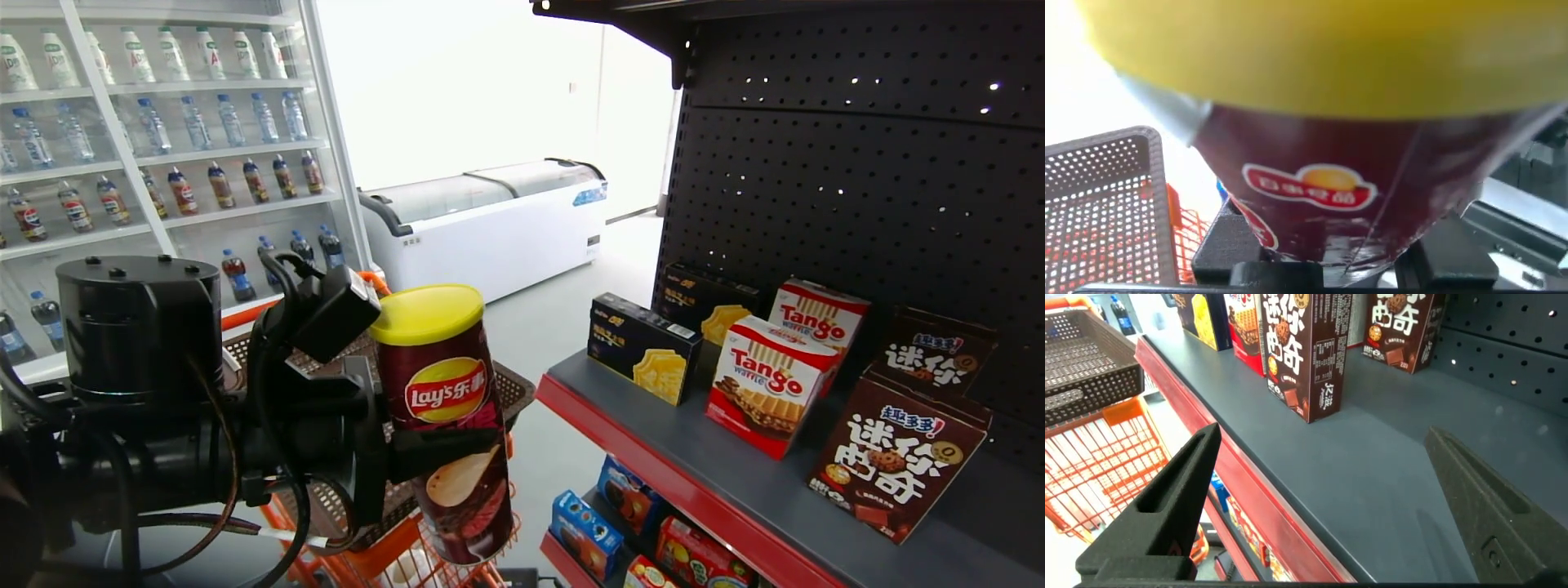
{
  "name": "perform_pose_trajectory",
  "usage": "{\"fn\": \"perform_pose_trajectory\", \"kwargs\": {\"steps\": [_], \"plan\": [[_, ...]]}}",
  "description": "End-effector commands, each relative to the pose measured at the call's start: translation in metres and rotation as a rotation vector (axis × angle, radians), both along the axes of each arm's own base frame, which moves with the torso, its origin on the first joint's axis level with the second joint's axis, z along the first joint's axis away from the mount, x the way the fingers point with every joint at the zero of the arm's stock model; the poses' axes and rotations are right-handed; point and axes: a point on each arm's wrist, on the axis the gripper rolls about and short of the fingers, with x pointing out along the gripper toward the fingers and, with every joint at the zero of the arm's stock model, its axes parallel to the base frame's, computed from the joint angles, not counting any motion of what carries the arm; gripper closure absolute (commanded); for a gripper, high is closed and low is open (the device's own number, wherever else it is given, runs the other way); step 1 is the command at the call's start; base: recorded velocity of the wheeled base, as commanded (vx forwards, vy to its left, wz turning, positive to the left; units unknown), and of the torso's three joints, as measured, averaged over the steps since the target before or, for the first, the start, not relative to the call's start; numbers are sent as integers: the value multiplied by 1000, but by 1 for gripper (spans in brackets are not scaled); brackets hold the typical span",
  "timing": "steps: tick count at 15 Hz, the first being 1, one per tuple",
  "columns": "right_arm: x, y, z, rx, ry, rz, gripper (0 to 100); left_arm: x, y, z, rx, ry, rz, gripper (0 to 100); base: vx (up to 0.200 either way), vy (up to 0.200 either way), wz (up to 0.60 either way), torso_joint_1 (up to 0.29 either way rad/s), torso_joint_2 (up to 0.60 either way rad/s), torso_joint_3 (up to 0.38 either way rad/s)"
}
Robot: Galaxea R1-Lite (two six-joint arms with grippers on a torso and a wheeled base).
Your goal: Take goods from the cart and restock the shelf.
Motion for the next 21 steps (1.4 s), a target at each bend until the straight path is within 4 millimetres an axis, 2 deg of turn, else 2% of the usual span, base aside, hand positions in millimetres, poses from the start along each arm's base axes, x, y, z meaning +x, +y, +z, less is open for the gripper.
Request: {"fn": "perform_pose_trajectory", "kwargs": {"steps": [1,10,21], "plan": [[0,0,0,0,0,0,0,-1,-3,-1,7,-9,-20,100,0,0,0,0,0,0],[0,0,0,0,0,0,0,-7,-11,0,1,-13,-70,100,0,0,0,0,0,0],[0,0,0,-2,-1,0,0,-16,-23,3,-5,-24,-136,100,0,0,-600,1,4,0]]}}
